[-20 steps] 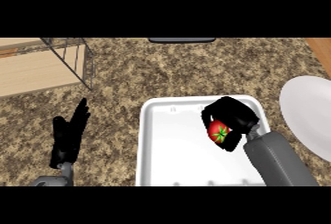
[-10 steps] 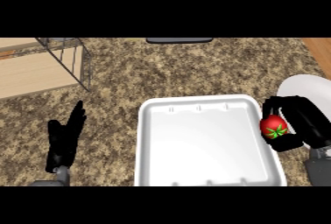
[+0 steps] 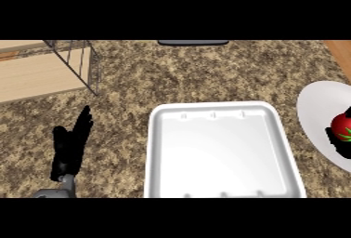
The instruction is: Pick the tomato from the tray and place it in the plate
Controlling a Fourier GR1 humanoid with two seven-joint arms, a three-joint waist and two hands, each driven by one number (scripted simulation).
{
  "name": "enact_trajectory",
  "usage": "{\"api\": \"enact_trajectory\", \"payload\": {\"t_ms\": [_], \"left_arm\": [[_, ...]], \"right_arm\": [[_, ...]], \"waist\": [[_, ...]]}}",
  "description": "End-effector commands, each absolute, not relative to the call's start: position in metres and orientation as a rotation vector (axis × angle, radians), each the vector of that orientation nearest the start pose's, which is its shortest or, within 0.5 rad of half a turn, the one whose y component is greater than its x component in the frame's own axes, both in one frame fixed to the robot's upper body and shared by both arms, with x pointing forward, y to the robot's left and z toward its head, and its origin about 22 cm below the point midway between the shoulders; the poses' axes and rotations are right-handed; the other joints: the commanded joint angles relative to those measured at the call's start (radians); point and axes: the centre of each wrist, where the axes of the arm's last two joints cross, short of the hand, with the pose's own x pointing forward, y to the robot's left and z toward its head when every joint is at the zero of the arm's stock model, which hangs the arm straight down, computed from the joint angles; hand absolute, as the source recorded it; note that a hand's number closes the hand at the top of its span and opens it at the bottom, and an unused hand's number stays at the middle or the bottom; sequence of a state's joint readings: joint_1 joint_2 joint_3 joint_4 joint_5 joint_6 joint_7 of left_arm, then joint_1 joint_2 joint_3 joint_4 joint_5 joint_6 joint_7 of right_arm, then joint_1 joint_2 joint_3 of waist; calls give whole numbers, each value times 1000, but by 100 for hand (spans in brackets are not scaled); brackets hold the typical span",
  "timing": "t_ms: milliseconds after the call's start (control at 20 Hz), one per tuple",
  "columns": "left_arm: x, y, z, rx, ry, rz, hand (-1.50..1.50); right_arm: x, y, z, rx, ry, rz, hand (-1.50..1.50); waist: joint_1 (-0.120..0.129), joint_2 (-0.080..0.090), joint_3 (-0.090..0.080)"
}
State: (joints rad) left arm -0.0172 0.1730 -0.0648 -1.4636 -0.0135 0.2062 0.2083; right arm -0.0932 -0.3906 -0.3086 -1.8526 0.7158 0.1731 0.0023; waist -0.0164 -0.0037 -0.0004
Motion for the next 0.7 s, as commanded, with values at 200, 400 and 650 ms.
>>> {"api": "enact_trajectory", "payload": {"t_ms": [200, 400, 650], "left_arm": [[245, 243, -32, 240, -1287, -20, 0], [251, 242, -22, 247, -1275, -22, 0], [255, 244, -9, 270, -1295, -41, 0]], "right_arm": [[256, -407, 160, -1150, -1528, 559, 150], [268, -420, 146, -1161, -1466, 594, 150], [286, -445, 103, -1194, -1381, 634, 150]], "waist": [[19, 5, 0], [19, 5, 0], [26, 6, 1]]}}
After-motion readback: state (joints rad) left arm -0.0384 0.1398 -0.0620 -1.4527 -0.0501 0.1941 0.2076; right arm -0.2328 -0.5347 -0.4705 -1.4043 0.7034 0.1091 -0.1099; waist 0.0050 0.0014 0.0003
